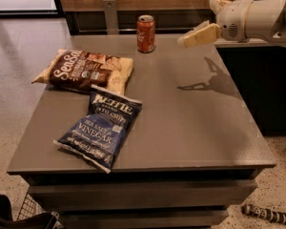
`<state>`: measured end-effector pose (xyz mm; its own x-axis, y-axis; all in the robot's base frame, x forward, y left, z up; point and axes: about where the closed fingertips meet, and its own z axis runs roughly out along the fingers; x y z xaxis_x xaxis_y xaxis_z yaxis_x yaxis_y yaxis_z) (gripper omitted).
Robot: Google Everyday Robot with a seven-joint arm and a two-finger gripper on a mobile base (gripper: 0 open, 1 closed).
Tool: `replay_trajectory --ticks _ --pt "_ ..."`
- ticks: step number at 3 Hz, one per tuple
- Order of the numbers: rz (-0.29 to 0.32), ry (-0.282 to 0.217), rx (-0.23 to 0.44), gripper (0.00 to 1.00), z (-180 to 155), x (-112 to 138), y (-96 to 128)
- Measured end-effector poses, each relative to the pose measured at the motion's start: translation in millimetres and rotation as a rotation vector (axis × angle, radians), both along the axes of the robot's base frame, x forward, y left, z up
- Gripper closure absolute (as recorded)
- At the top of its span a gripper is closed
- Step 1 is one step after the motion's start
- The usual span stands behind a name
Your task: Move coke can near blue chip bag
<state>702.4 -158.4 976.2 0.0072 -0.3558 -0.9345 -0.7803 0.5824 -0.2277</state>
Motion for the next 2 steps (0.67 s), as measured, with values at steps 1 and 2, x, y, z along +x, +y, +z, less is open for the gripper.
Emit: replay_trajectory --ticks 1,2 --pt "-0.013 0.015 0.008 0.00 -17.7 17.4 9.6" --pt "-0.031 0.032 0.046 0.00 -45.4 52.6 24.7"
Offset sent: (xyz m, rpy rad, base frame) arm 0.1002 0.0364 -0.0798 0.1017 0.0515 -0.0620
